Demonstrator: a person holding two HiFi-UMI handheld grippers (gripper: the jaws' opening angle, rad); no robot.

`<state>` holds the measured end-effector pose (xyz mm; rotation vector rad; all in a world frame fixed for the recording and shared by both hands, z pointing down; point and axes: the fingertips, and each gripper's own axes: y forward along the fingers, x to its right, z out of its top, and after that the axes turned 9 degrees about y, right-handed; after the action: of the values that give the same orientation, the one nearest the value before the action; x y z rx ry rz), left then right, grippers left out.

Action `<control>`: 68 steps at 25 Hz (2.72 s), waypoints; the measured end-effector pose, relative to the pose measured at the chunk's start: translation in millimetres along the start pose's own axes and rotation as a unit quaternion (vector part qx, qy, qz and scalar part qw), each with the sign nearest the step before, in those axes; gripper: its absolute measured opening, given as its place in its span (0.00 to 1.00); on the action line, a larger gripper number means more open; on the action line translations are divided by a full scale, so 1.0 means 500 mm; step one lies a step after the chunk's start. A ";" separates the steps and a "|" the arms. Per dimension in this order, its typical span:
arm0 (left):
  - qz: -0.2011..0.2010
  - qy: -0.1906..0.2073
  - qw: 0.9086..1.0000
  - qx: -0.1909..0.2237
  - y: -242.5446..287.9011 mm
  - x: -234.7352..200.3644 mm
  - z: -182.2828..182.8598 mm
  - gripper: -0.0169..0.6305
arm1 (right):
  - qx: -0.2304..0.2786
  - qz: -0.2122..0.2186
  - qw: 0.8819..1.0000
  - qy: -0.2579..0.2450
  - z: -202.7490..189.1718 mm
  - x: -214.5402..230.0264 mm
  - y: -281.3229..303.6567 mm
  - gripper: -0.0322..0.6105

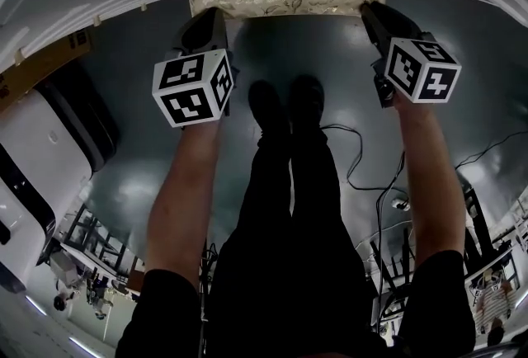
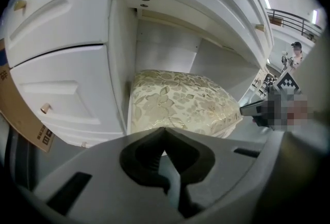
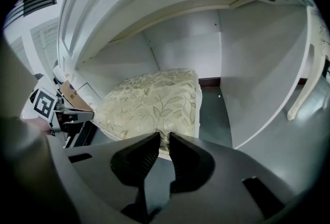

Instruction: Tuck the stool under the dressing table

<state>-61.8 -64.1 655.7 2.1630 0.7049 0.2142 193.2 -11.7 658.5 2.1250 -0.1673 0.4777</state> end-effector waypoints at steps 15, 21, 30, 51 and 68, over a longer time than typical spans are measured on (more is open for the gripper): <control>0.003 -0.012 1.000 0.019 0.017 -0.002 0.000 0.04 | 0.007 -0.012 1.000 0.000 0.000 0.004 0.013 0.16; 0.006 -0.027 1.000 0.010 0.020 -0.004 -0.003 0.04 | -0.008 -0.014 1.000 -0.004 -0.004 0.003 0.017 0.16; 0.025 -0.039 0.999 0.007 0.034 -0.025 0.017 0.04 | -0.010 0.011 1.000 0.019 0.005 -0.010 0.020 0.16; 0.027 -0.044 0.997 0.053 0.064 -0.068 0.080 0.04 | 0.053 0.000 0.999 0.014 0.082 0.001 0.076 0.16; -0.028 -0.086 0.993 0.077 -0.282 0.033 0.106 0.04 | 0.116 0.079 0.987 0.084 0.079 -0.202 -0.198 0.16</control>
<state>-86.2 -20.2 513.0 2.2718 0.7007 -0.0590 141.0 5.7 522.6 2.2945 -0.1918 0.8004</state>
